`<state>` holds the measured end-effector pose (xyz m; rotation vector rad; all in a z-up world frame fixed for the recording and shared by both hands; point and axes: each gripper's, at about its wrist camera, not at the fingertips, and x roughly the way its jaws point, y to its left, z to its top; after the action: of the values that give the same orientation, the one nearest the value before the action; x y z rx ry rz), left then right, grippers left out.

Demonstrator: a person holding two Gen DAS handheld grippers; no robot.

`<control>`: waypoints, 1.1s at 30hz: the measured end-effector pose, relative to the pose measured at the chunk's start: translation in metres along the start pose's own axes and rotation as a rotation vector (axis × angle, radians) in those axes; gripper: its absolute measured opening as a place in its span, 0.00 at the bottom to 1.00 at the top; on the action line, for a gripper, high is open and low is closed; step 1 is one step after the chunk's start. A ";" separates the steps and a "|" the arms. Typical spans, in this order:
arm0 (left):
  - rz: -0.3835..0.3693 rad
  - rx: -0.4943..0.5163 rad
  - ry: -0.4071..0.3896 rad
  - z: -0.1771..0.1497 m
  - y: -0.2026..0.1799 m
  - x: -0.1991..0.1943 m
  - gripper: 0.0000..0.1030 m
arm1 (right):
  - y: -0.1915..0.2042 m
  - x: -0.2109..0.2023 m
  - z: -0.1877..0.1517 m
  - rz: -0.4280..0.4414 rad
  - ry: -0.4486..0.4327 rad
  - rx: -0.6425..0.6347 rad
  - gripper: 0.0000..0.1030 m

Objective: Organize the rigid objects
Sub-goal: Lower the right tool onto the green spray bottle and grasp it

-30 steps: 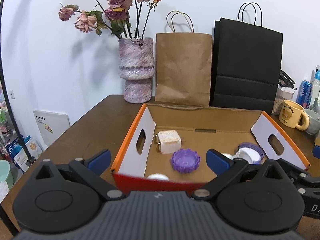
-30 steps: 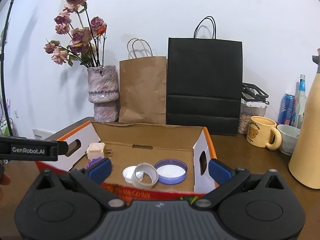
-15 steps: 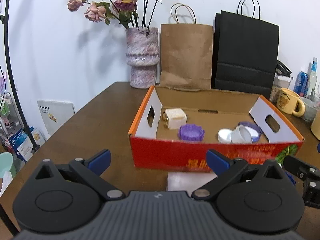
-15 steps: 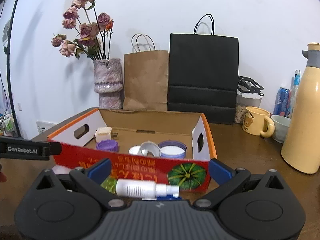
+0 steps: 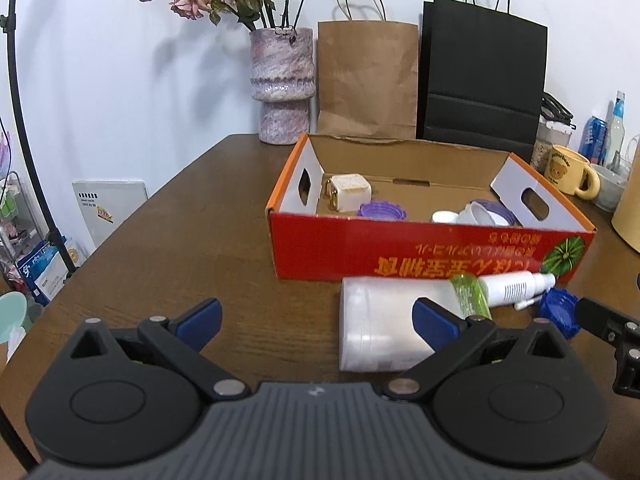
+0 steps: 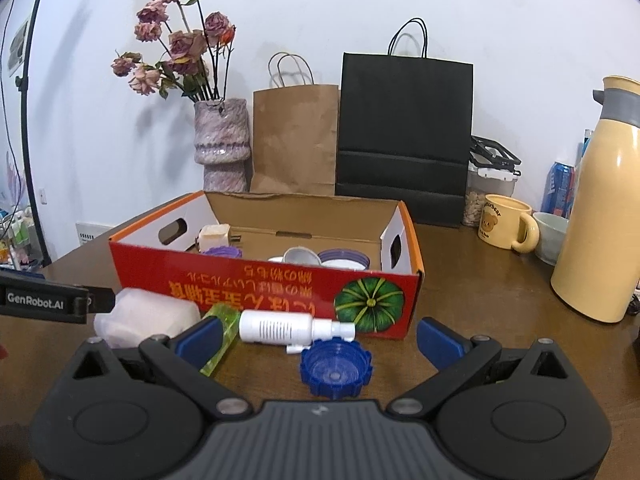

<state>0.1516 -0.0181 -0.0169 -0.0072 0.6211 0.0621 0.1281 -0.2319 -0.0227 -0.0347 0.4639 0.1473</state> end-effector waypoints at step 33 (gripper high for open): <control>0.002 -0.034 0.021 -0.014 0.036 -0.005 1.00 | 0.062 0.035 -0.006 0.047 0.149 -0.118 1.00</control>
<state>0.1373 0.0170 -0.0252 -0.0398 0.6406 0.0749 0.1466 -0.1668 -0.0439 -0.1516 0.6048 0.2188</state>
